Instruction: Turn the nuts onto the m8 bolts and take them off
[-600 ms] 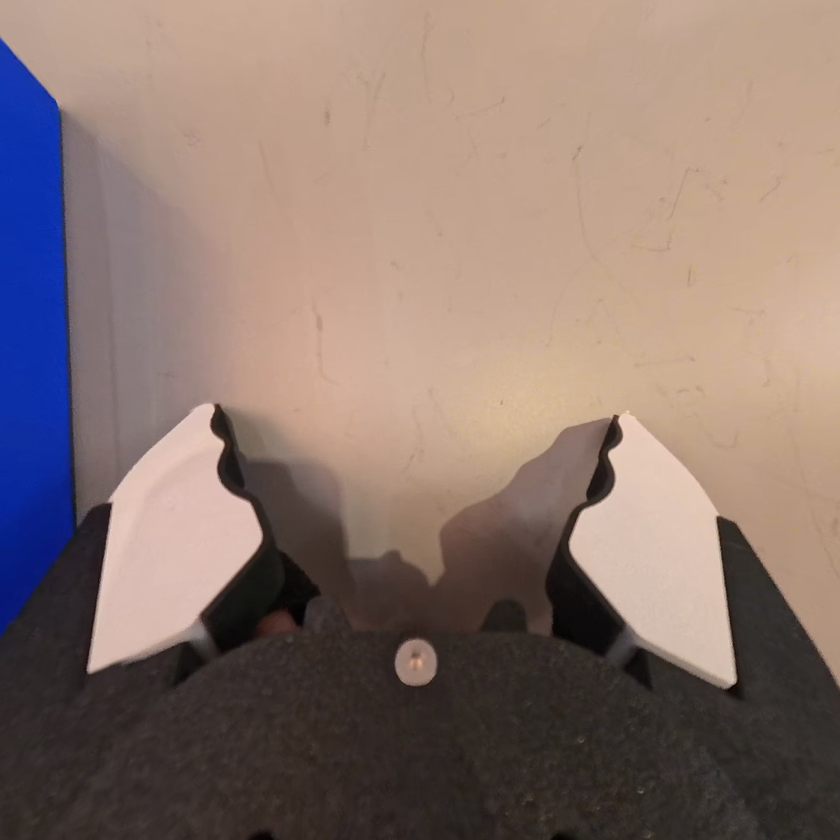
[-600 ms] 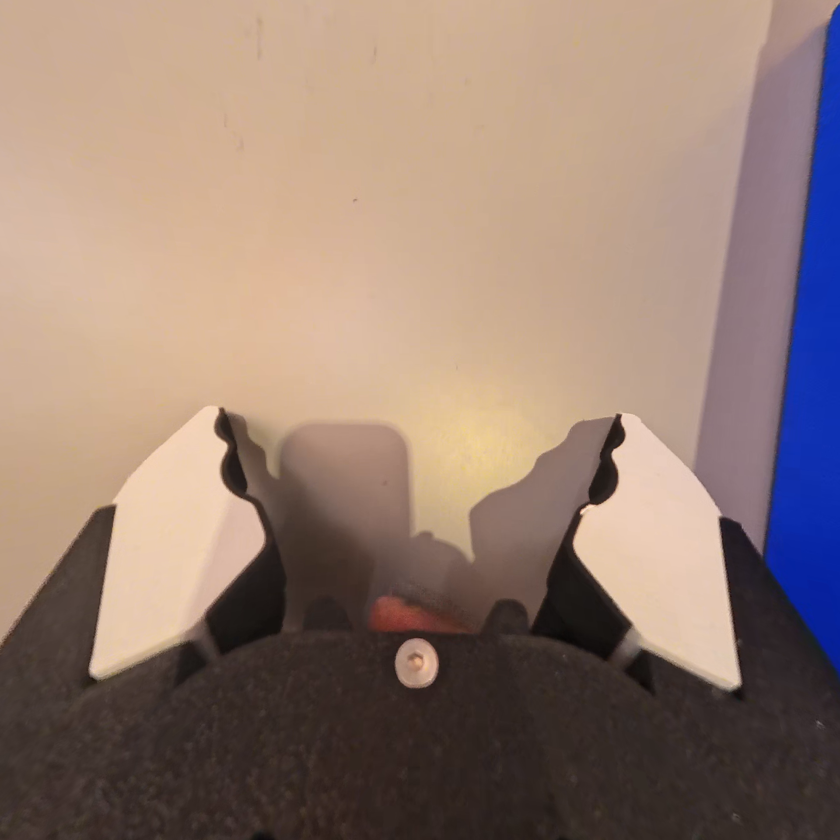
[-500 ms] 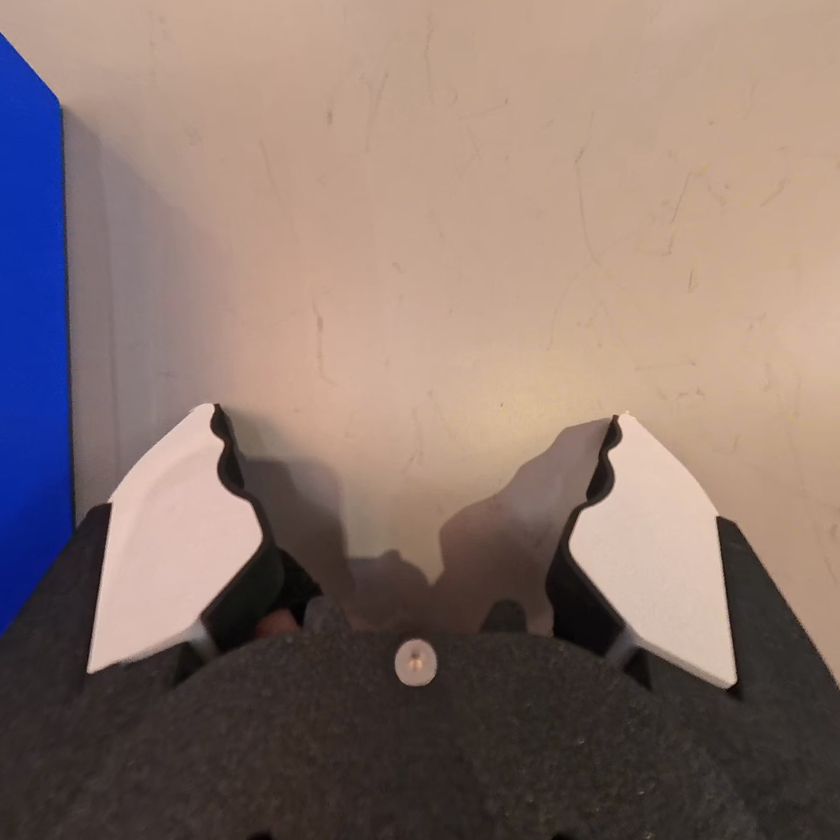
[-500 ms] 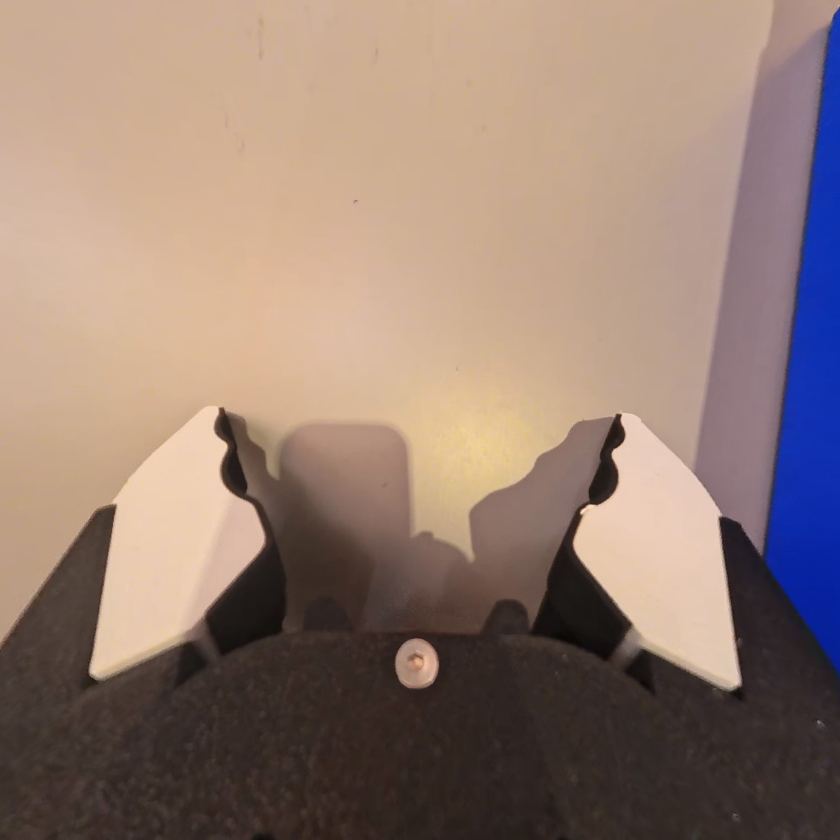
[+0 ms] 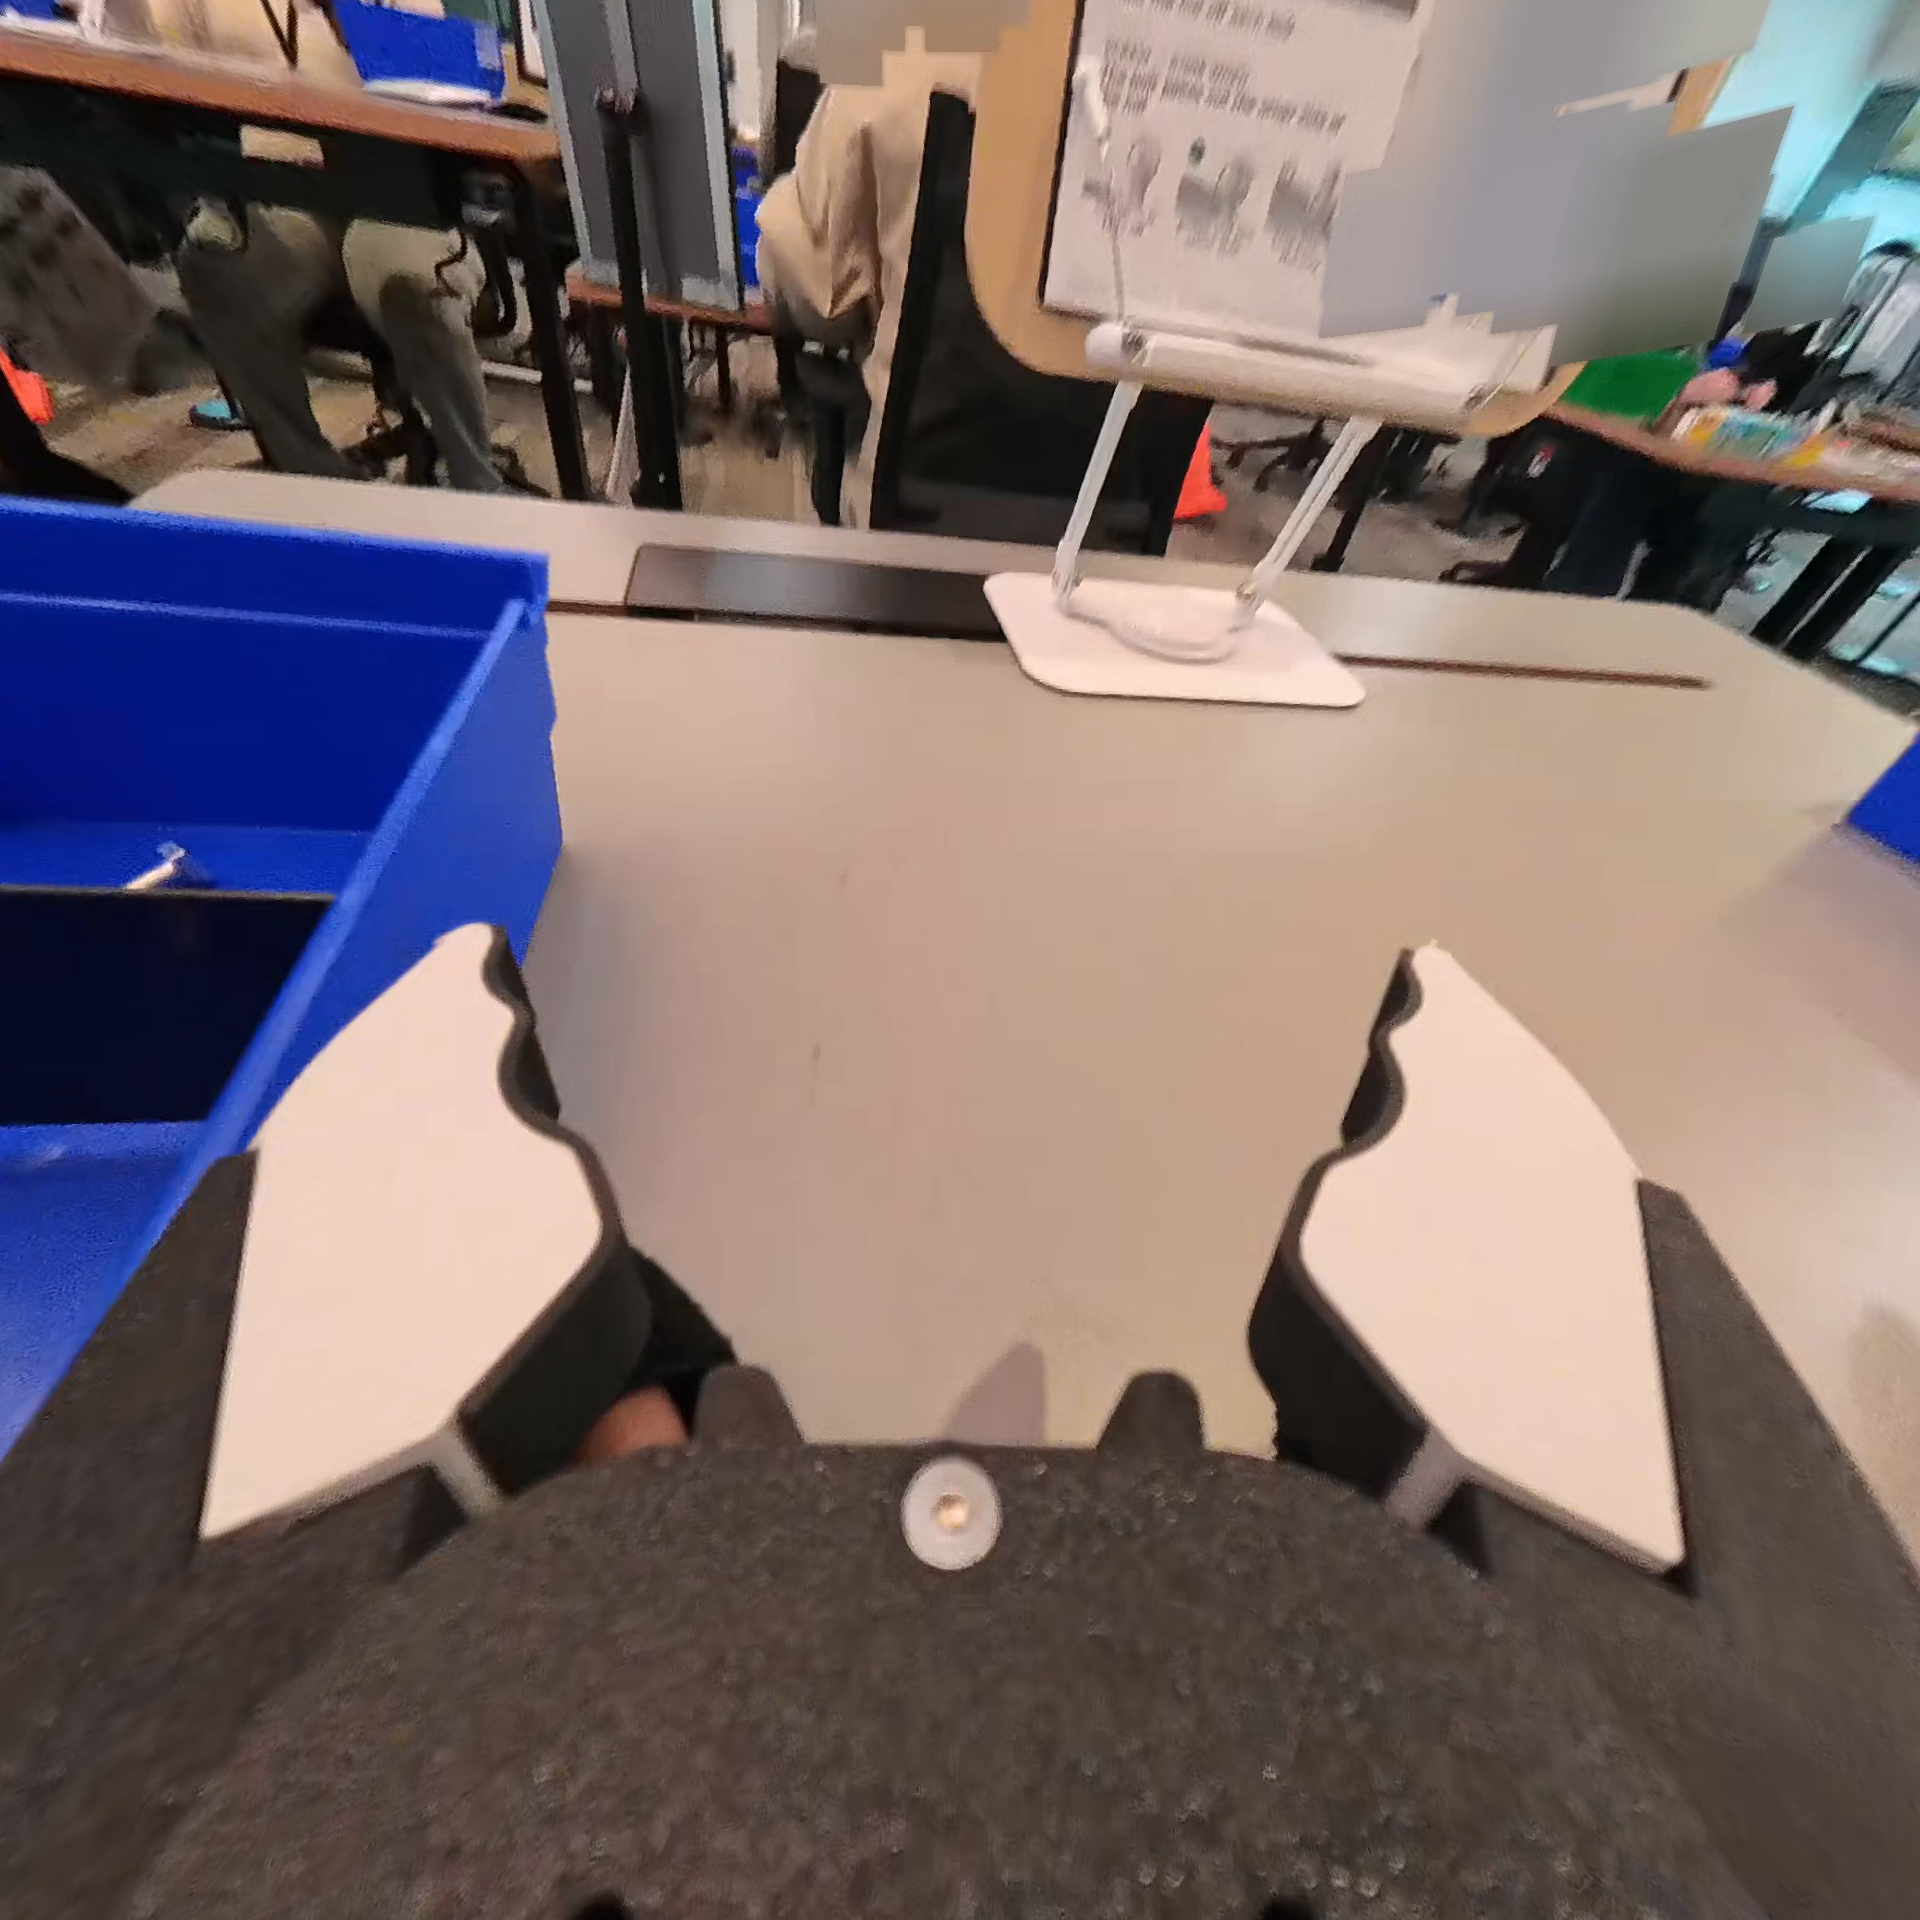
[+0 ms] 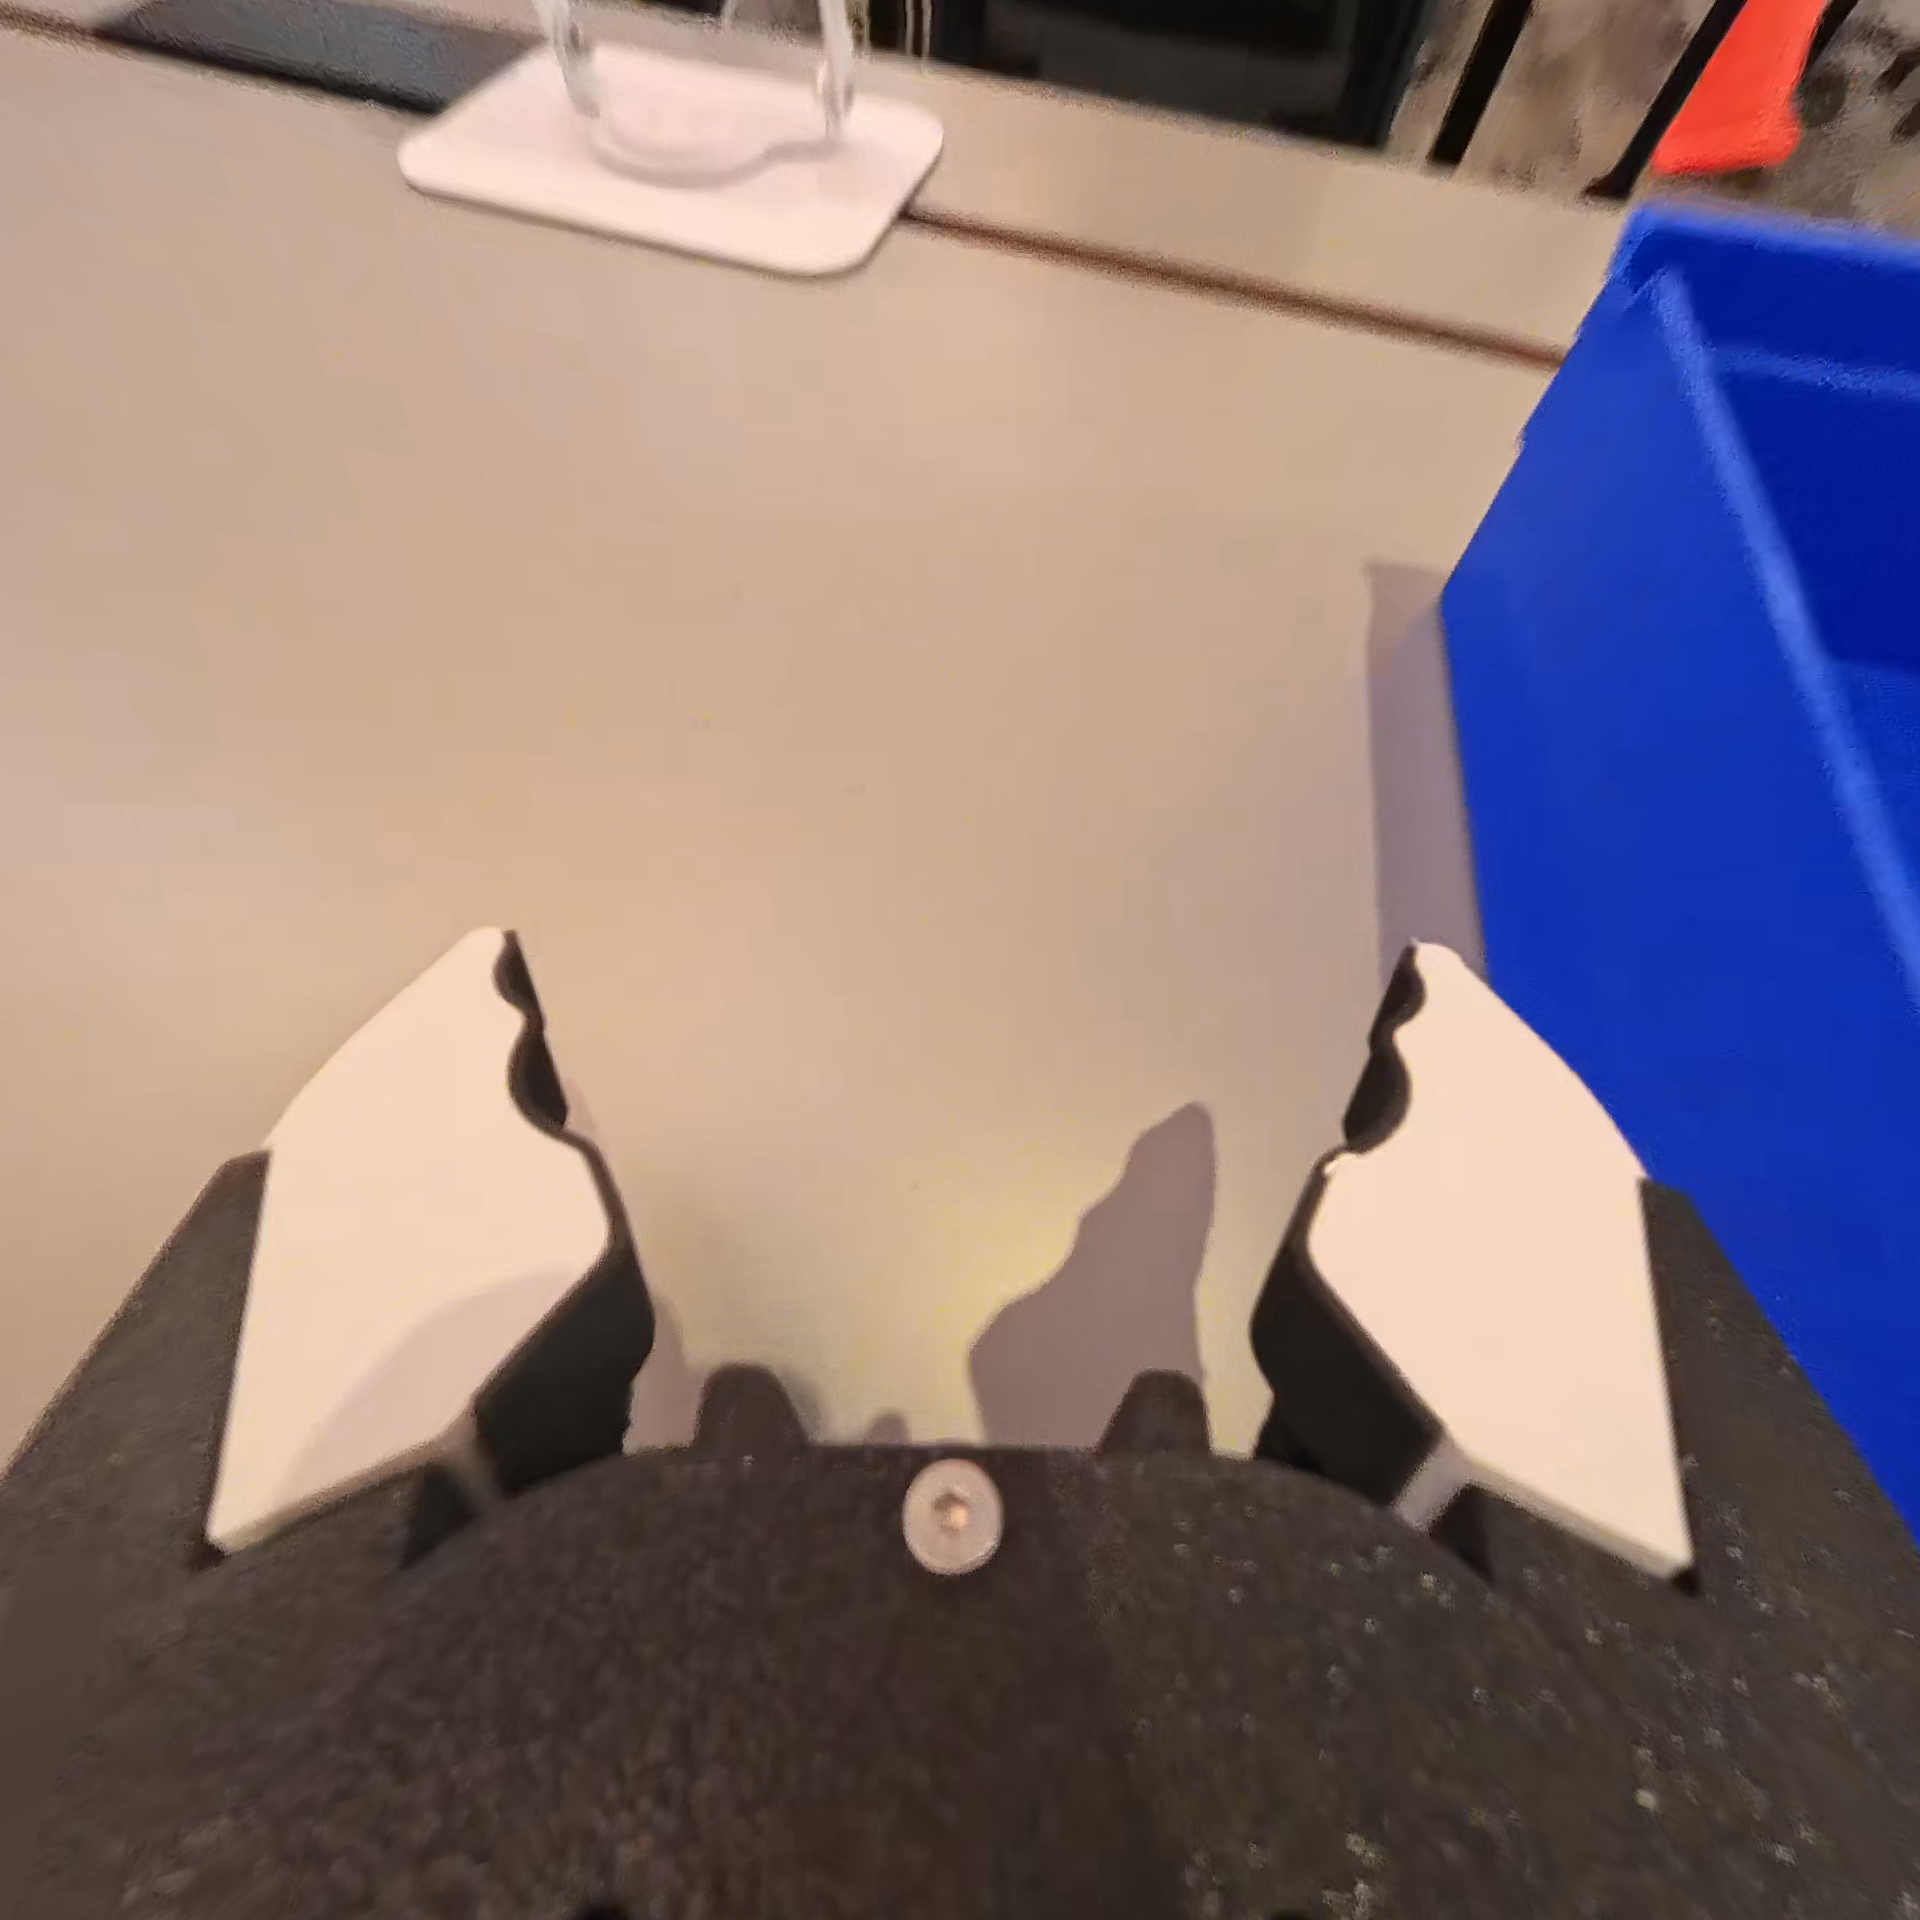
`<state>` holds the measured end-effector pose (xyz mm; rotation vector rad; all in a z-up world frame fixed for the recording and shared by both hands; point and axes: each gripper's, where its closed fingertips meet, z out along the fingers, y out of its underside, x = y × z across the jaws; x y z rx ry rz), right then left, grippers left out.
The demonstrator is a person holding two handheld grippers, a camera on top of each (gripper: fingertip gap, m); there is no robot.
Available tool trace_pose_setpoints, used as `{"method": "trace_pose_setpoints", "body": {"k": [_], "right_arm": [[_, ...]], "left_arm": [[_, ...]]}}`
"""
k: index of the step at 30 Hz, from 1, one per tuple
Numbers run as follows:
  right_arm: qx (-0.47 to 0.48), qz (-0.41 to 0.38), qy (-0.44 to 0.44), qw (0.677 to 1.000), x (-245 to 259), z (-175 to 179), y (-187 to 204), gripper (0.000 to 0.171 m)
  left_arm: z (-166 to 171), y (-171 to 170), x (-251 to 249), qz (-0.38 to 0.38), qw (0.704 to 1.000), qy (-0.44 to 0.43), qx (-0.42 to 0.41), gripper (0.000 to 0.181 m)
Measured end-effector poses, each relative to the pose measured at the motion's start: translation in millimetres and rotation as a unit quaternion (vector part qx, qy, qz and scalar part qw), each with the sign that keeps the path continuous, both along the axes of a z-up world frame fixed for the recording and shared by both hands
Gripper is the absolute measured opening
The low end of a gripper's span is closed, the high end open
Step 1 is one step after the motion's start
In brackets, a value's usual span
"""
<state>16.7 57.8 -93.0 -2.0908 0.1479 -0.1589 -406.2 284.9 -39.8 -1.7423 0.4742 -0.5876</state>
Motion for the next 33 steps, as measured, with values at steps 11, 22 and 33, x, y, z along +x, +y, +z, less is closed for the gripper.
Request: {"method": "trace_pose_setpoints", "body": {"k": [11,22,33], "right_arm": [[0.113,-0.040,-0.064,0.991,5,82,-30,0.146],[0.187,-0.055,-0.098,0.976,12,132,-59,0.146],[0.196,-0.055,-0.114,0.972,8,154,-61,0.146]], "left_arm": [[36,-21,-25,-0.013,0.999,0.027,0.032,0.147],[67,-27,-57,0.007,0.998,0.041,0.048,0.147],[83,-15,-81,0.032,0.997,0.040,0.054,0.147]]}}
